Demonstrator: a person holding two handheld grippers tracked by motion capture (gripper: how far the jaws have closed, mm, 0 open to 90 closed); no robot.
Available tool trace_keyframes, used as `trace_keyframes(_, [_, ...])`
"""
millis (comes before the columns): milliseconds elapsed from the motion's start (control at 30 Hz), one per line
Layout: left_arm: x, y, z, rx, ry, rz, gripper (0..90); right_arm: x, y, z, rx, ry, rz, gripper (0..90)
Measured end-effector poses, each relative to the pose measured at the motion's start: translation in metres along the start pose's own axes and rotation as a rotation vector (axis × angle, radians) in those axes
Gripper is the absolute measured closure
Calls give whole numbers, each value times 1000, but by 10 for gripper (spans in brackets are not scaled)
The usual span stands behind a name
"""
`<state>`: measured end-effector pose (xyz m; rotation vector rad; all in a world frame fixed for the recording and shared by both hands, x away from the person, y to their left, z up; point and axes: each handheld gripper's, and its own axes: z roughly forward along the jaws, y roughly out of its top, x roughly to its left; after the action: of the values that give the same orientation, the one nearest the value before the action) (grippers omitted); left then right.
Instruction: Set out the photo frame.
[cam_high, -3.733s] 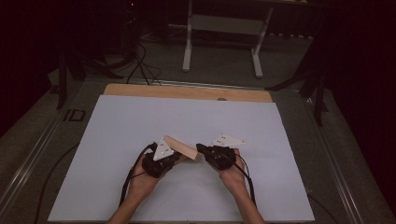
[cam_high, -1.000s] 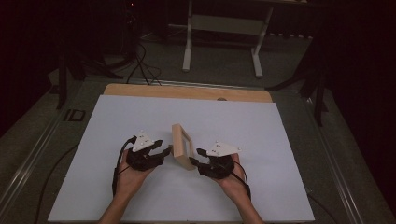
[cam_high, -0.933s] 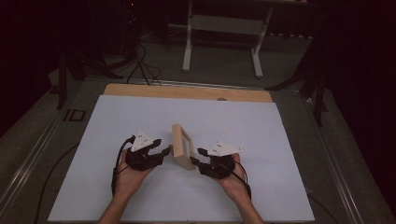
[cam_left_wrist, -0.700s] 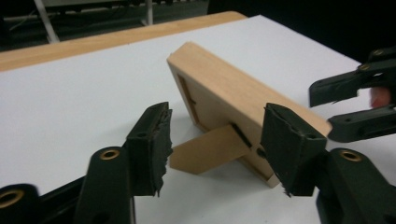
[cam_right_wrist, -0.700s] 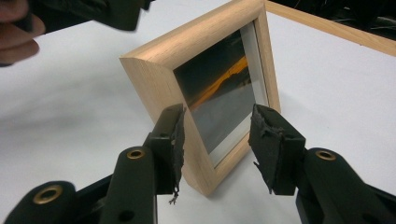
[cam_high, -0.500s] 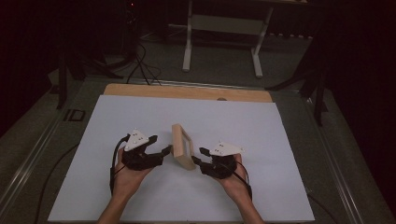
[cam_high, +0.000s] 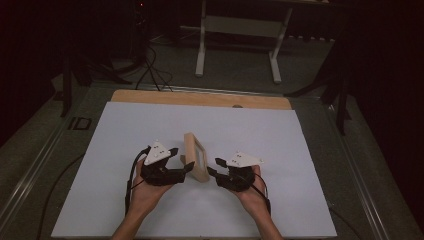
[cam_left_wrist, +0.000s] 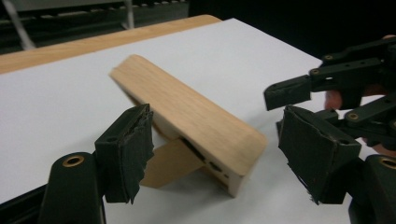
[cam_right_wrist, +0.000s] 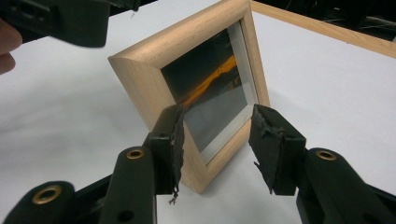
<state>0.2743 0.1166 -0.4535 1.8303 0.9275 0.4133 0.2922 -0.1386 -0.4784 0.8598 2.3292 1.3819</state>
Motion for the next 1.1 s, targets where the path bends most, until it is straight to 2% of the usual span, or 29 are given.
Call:
trace_keyframes(133, [-3, 1, 7, 8, 2, -7, 262, 0, 0, -1, -3, -2, 0, 542])
trace_keyframes(367, [-7, 0, 22, 36, 36, -12, 210, -2, 0, -3, -9, -9, 5, 539])
trace_keyframes(533, [-8, -1, 29, 51, 45, -18, 202, -2, 0, -2, -8, -7, 4, 538])
trace_keyframes(700, [-8, -2, 35, 65, 86, -37, 185, -2, 0, -3, -10, -9, 5, 538])
trace_keyframes(1100, [-7, -4, 47, 92, 101, -53, 191, -3, -1, -3, -14, -10, 8, 532])
